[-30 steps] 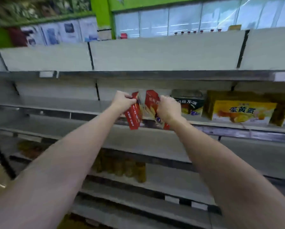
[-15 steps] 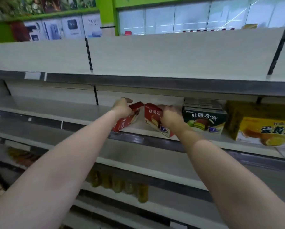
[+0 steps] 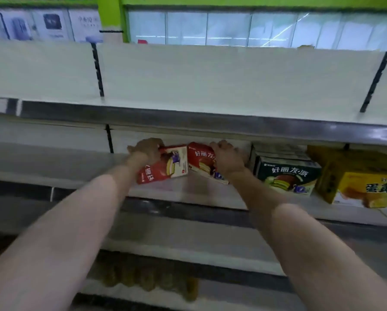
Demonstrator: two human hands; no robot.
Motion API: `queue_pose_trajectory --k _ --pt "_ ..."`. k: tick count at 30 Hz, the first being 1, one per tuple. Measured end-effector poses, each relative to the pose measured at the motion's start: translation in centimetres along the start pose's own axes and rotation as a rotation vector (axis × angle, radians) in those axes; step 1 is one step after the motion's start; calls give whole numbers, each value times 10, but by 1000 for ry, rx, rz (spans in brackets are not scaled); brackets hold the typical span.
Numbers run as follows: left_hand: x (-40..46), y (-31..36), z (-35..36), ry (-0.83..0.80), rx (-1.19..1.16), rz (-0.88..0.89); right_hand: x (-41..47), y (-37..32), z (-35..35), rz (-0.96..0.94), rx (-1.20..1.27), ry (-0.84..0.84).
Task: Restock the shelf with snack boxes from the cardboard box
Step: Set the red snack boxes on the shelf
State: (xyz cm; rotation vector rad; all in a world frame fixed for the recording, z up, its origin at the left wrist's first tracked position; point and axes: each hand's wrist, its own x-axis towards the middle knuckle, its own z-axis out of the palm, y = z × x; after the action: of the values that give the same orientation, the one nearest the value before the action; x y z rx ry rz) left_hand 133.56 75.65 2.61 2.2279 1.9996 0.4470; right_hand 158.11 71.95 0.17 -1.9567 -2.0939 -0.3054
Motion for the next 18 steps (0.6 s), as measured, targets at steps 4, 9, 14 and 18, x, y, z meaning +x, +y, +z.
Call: queue_pose_trajectory --k 4,9,14,18 --pt "22 -29 7 -9 -78 226 20 -13 14 117 -17 37" --pt "43 -42 26 118 -234 325 42 -37 30 193 -1 125" --pt "47 -35 37 201 -215 425 55 -47 45 228 11 156" --pt "58 -37 35 194 -243 457 71 -44 51 242 14 170"
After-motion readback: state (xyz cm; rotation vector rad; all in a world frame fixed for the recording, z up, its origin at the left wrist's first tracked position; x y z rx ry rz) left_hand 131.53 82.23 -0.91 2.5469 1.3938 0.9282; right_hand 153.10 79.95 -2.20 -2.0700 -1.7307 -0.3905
